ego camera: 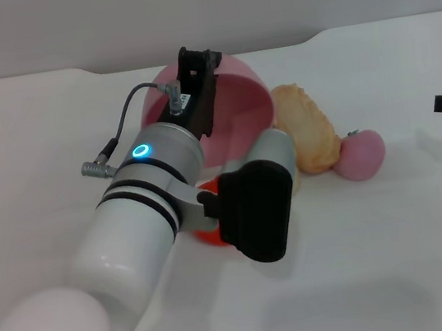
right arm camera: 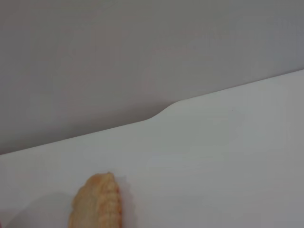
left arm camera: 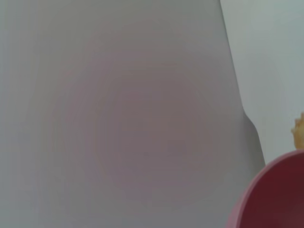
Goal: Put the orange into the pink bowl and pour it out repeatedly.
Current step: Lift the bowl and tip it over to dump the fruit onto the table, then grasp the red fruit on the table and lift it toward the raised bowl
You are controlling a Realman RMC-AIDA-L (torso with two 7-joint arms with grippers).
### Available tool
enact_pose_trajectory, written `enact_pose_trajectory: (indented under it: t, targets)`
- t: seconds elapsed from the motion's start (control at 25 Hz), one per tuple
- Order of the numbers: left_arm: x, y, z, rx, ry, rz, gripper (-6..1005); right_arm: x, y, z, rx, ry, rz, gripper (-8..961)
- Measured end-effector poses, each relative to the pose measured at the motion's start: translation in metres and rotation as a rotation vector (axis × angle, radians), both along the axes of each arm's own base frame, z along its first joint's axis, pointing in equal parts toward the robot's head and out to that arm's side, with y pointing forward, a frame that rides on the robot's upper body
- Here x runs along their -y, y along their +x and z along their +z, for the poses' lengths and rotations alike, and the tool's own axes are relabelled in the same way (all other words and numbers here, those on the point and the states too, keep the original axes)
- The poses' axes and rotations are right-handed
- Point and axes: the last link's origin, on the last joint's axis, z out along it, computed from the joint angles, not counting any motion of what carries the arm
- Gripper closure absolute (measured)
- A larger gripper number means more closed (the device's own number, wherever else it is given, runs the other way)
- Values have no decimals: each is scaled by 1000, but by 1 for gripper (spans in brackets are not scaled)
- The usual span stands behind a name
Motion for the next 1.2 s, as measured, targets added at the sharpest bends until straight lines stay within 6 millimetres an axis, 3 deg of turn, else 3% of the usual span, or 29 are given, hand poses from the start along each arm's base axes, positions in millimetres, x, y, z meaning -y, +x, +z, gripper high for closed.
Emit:
enact_pose_trajectory:
  t: [0.12, 0.2, 0.36, 0.44, 0.56, 0.8, 0.84, 0.96, 1.04, 1.2]
  targets:
    - [-2, 1, 2, 40, 10, 21, 964, 0, -1, -1, -1, -3, 3, 427]
    - [-9, 7, 12, 183, 40, 83, 964, -1, -3, -2, -6, -7, 9, 427]
    - [-32, 19, 49, 534, 140, 299, 964, -2, -11, -6, -16, -24, 52, 426]
    - [-43, 19, 73, 712, 158, 491, 964, -3, -18, -9, -13, -37, 89, 426]
    - [-51, 15, 89, 802, 133, 636, 964, -6, -31, -15, 1, -55, 148, 426]
    - [-66, -19, 123, 940, 47, 1058, 964, -14, -61, -37, 39, -88, 284, 425]
    - [-66, -19, 123, 940, 47, 1058, 964, -16, -74, -46, 65, -77, 360, 424]
    - [-65, -27, 128, 954, 22, 1120, 964, -17, -85, -56, 91, -59, 430, 424]
    - [-63, -61, 152, 1048, 40, 1230, 964, -19, -97, -67, 128, -46, 500, 424]
    - [-60, -73, 159, 1051, 72, 1249, 964, -22, -114, -94, 165, -66, 593, 423]
